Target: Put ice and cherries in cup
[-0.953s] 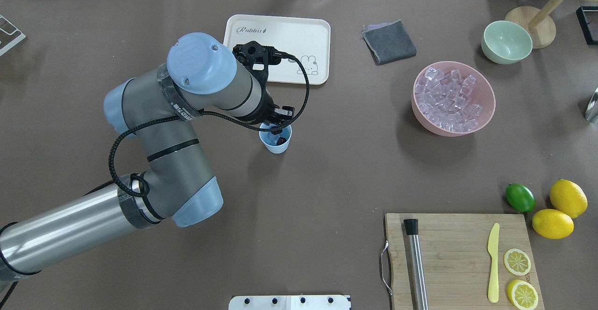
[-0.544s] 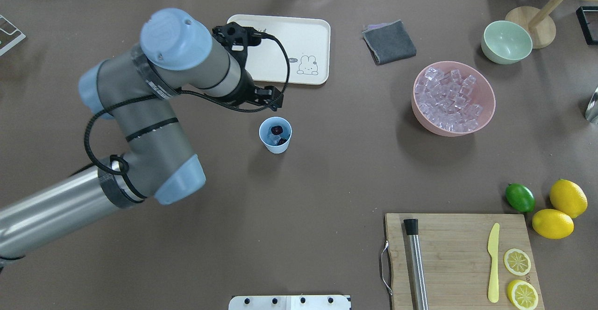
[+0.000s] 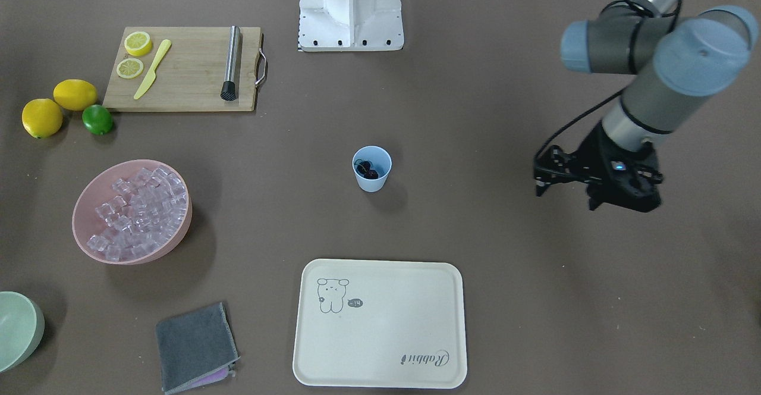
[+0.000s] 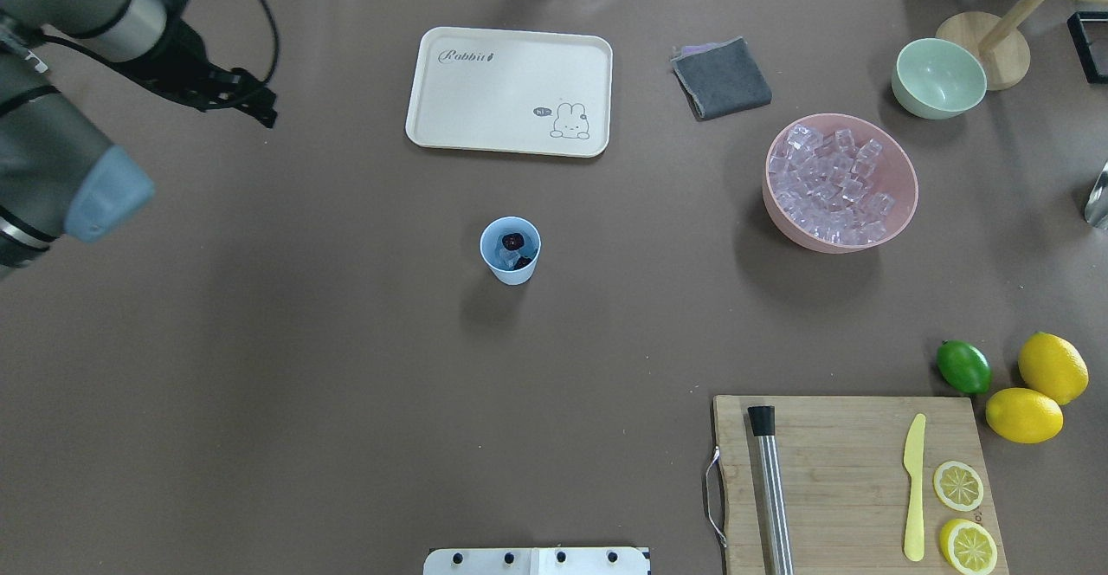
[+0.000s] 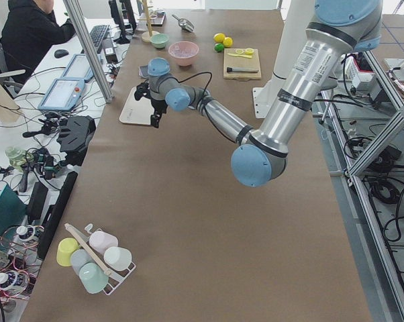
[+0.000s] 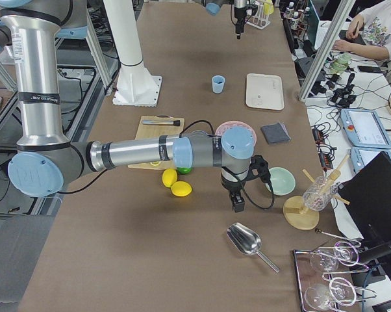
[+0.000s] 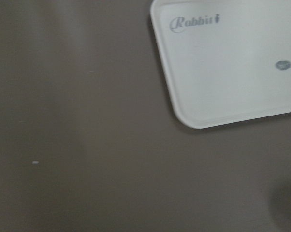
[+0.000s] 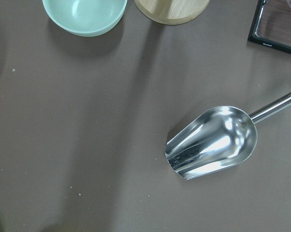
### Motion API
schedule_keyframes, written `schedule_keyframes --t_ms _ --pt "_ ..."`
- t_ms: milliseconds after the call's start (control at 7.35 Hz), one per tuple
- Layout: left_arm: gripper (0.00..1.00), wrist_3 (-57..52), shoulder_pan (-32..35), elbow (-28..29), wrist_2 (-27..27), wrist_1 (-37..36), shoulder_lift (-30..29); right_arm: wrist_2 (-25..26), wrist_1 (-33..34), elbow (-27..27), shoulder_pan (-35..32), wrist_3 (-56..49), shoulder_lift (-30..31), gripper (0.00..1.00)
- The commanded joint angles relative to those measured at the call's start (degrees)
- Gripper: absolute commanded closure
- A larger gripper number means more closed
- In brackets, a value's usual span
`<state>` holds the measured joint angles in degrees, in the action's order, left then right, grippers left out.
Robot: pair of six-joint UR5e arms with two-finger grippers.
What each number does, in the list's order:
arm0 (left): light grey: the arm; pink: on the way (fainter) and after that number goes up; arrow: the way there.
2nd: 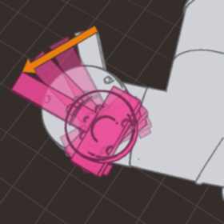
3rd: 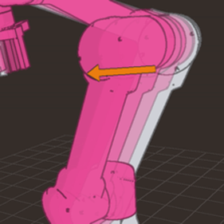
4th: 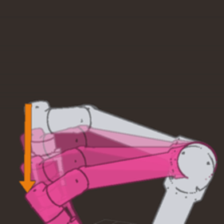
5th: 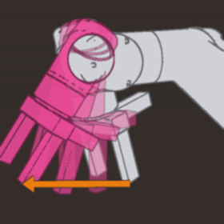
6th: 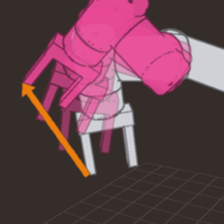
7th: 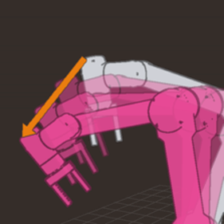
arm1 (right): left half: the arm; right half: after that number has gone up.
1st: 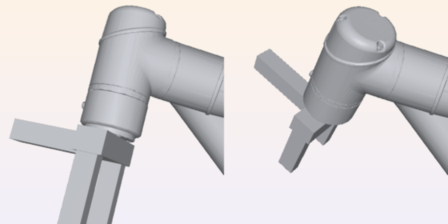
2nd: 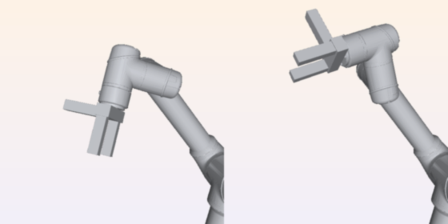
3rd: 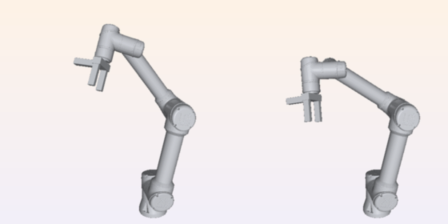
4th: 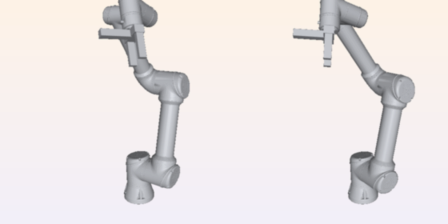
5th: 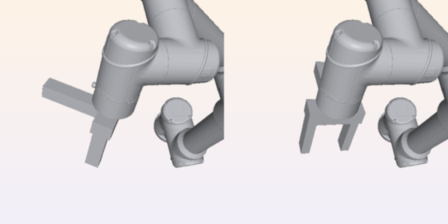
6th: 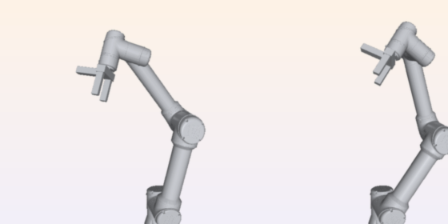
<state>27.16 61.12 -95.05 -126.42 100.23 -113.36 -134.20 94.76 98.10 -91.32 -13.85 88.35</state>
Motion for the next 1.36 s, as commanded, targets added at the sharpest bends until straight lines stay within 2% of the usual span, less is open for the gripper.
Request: schedule_keyframes --t_ms 0,136,272,408,817,1225 --pt "0.03 -20.13 10.55 0.48 -4.34 -2.91 8.38 -0.01 -0.01 0.17 0.09 -0.21 0.15 0.01" --pt "0.03 -29.09 16.86 0.83 -4.44 -7.02 9.63 0.07 -0.01 0.17 0.09 -0.12 0.07 0.01" --pt "0.03 -37.36 21.71 0.83 -5.06 -15.59 7.99 -0.01 -0.01 0.43 0.35 0.31 -0.20 0.01" --pt "0.03 -40.49 23.15 0.83 -5.58 -19.85 7.28 -0.01 -0.01 0.52 0.79 0.32 -0.20 0.01" --pt "0.03 -43.33 24.39 1.96 -6.29 -16.66 14.37 -0.01 -0.01 1.57 0.80 0.41 -0.20 0.01" --pt "0.02 -43.15 28.87 -3.01 -6.12 -15.24 15.97 0.25 -0.01 1.31 1.59 0.41 -0.38 0.01"
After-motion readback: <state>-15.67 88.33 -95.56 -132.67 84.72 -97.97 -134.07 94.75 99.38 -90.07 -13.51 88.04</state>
